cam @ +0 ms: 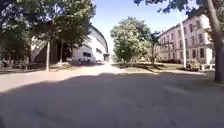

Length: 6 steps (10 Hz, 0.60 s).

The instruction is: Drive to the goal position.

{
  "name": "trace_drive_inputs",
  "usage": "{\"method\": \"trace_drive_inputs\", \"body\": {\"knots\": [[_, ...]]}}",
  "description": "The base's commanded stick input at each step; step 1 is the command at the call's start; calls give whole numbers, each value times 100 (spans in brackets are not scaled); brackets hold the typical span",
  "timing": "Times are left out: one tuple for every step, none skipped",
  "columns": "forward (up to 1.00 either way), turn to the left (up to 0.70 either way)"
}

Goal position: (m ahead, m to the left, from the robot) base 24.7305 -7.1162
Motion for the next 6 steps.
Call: {"method": "trace_drive_inputs", "body": {"knots": [[70,0],[70,0],[70,0],[70,0],[70,0],[70,0]]}}
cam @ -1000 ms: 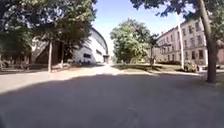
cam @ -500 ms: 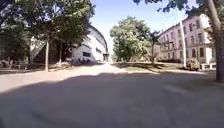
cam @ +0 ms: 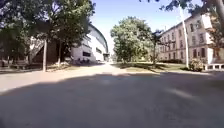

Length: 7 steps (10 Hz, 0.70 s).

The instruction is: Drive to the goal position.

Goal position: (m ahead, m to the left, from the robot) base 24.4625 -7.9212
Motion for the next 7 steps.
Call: {"method": "trace_drive_inputs", "body": {"knots": [[70,0],[70,0],[70,0],[70,0],[70,0],[70,0],[70,0]]}}
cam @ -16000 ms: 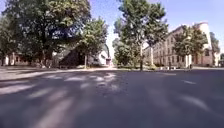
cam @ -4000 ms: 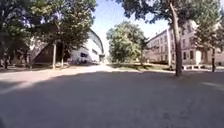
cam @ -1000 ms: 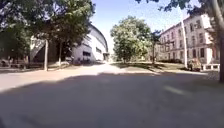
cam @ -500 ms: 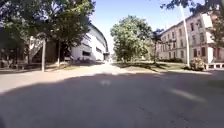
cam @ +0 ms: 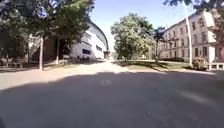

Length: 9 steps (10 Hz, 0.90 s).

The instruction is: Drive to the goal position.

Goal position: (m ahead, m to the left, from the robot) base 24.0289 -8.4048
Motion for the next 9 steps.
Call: {"method": "trace_drive_inputs", "body": {"knots": [[70,0],[70,0],[70,0],[70,0],[70,0],[70,0],[70,0],[70,0],[70,0]]}}
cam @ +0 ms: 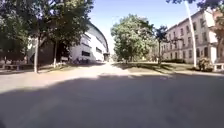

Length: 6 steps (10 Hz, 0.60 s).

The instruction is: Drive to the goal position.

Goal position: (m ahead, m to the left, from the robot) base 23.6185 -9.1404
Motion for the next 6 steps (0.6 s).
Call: {"method": "trace_drive_inputs", "body": {"knots": [[70,35],[70,35],[70,35],[70,35],[70,35],[70,35]]}}
